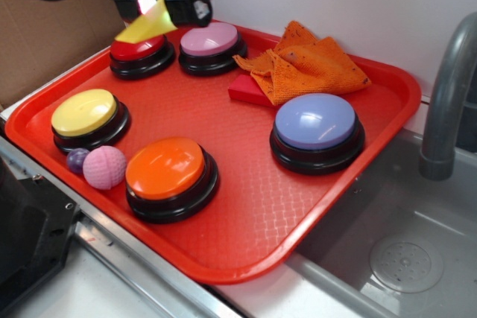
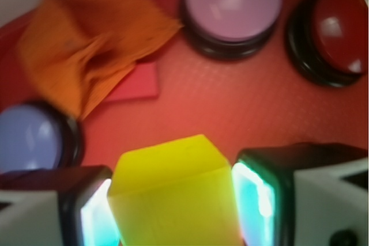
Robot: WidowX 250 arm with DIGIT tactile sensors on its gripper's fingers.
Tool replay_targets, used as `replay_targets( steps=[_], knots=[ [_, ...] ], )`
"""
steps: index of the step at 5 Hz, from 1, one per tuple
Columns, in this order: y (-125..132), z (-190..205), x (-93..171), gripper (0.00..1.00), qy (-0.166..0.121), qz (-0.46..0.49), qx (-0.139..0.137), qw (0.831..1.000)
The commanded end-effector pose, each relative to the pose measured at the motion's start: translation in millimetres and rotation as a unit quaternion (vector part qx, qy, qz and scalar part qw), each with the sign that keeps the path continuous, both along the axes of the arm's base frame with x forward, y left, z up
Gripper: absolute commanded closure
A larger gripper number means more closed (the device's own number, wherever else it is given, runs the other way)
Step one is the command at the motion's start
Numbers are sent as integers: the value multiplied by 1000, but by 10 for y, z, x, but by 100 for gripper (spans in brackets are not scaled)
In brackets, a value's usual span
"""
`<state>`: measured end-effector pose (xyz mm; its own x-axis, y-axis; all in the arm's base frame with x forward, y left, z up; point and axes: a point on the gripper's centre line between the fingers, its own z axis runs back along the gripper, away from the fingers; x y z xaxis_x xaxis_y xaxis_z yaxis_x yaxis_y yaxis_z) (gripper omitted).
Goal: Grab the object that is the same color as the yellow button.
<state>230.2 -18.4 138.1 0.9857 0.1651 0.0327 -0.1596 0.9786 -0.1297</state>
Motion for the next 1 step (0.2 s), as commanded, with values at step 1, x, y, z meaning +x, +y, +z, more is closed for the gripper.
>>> replay_targets(
  steps=[1],
  knots=[
    [44,209,-68,100,-33,-27,-6,999]
  ],
)
